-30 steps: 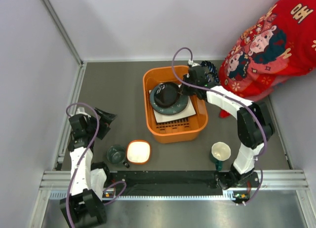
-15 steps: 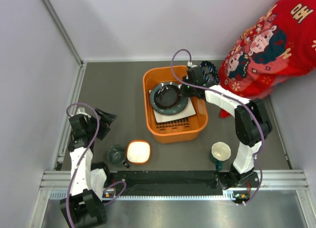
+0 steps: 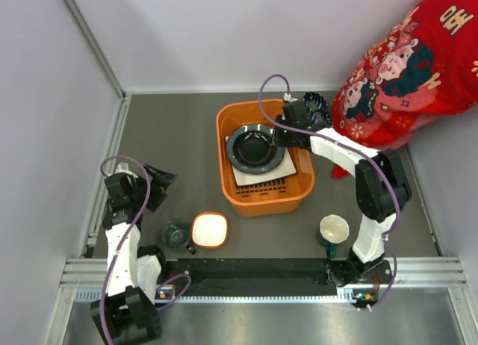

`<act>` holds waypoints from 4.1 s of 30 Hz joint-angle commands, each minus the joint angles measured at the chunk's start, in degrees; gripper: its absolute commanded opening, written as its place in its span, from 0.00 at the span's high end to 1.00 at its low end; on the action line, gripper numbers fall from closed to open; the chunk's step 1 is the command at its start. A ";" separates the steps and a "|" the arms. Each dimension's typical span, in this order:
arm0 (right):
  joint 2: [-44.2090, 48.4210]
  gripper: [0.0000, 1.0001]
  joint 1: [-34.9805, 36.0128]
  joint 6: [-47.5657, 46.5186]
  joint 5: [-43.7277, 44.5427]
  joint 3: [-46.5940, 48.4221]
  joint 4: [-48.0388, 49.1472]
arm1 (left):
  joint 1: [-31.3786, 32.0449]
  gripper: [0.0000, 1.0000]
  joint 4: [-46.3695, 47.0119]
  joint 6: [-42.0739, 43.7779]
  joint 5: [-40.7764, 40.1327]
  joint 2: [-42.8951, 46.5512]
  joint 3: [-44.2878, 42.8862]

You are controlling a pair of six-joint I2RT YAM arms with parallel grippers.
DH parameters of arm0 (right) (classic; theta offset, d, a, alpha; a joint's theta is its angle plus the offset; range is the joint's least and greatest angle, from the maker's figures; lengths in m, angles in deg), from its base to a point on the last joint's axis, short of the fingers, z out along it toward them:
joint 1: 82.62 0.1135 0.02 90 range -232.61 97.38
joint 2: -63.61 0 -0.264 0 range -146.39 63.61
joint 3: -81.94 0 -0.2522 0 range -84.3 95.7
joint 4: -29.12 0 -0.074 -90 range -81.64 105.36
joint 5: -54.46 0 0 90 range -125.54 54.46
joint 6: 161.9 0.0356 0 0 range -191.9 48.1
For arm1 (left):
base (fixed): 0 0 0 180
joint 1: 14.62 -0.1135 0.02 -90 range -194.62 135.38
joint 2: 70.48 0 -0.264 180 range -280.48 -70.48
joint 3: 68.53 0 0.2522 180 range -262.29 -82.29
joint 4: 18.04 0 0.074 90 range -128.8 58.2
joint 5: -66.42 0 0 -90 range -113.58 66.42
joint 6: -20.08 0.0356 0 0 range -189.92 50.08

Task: Place the mixed dishes into the plastic bin
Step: Place the plate in the plastic bin, then pick up the bowl from the center of the board.

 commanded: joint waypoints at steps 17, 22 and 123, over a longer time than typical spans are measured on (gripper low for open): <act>16.47 0.55 2.52 -7.14 1.22 2.20 -5.09 | -0.35 0.01 3.36 -0.16 1.81 -0.26 -0.08; 25.44 0.52 14.46 -10.75 4.11 1.15 -12.03 | -0.35 0.01 5.65 -0.78 2.07 -1.49 -0.07; -2.15 0.76 49.64 -20.95 -14.34 3.87 -6.95 | -0.35 0.01 7.76 0.71 2.51 -7.65 -0.34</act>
